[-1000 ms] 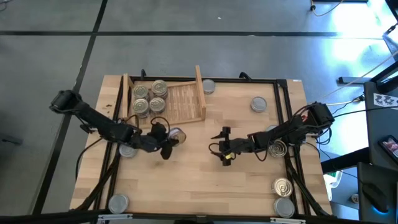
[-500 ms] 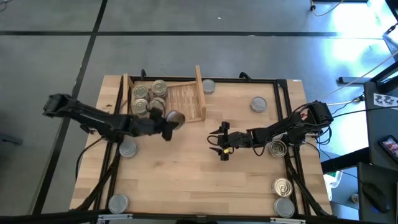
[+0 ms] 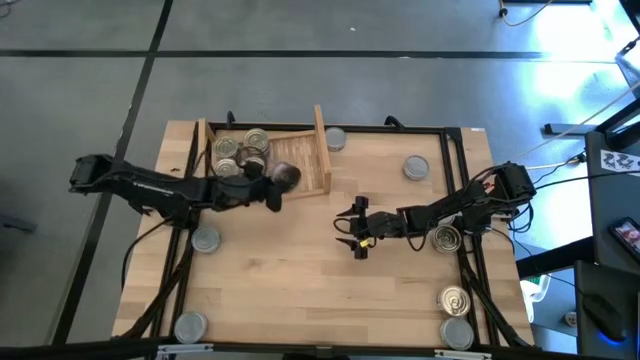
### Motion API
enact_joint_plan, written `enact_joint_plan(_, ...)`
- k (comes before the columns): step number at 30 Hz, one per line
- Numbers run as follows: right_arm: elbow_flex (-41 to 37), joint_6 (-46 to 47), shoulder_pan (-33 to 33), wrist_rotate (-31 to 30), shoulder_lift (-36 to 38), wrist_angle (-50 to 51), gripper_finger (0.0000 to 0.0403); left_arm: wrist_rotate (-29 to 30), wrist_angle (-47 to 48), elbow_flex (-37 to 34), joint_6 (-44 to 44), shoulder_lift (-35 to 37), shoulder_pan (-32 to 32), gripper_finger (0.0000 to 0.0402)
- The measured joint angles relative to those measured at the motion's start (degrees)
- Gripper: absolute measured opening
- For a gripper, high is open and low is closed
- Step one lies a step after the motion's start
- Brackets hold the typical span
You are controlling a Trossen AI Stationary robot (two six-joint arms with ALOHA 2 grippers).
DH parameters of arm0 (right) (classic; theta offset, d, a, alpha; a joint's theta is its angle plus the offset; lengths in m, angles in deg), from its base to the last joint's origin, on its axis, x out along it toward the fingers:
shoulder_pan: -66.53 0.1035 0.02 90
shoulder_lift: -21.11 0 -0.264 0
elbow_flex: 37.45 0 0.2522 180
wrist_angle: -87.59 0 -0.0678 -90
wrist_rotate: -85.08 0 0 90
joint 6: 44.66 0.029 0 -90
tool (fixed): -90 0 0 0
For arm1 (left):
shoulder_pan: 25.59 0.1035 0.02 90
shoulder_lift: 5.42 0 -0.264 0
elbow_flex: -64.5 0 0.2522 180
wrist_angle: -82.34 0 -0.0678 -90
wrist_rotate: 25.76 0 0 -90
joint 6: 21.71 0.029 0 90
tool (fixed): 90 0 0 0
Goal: Stack canned seafood by type on shelf
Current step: Stack the blue tuna can on top of the other blue tuna can on the shelf
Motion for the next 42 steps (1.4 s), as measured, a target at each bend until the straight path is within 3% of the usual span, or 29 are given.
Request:
enact_joint_plan(6, 0.01, -0.01, 0.00, 0.09, -0.02, 3.09, 0.0335, -10.71, -5.12, 0.00, -2.62, -5.87, -5.15, 0.0182)
enact_joint_plan(13, 0.01, 1.46, 0.02, 5.19, -0.02, 4.88, 0.0335, -11.39, -6.47, 0.00, -10.51, -15.02, -11.73, 0.0182)
enact_joint_plan(20, 0.08, 7.87, 0.02, 12.44, -0.02, 8.14, 0.0335, -11.50, -14.37, 0.00, -16.20, -29.49, -13.38, 0.0182)
enact_joint_plan(27, 0.06, 9.42, 0.09, 15.51, -0.04, 11.15, 0.0335, -13.36, -29.12, 2.19, -13.13, -40.54, -12.39, 0.0182)
enact_joint_plan(37, 0.06, 9.51, 0.07, 15.53, -0.04, 10.31, 0.0335, -14.01, -29.01, 3.02, -7.93, -41.84, -10.63, 0.0227)
enact_joint_plan(42, 0.06, 8.58, 0.07, 15.51, -0.04, 9.25, 0.0335, -20.39, -28.28, 2.78, -7.10, -40.79, -8.60, 0.0257)
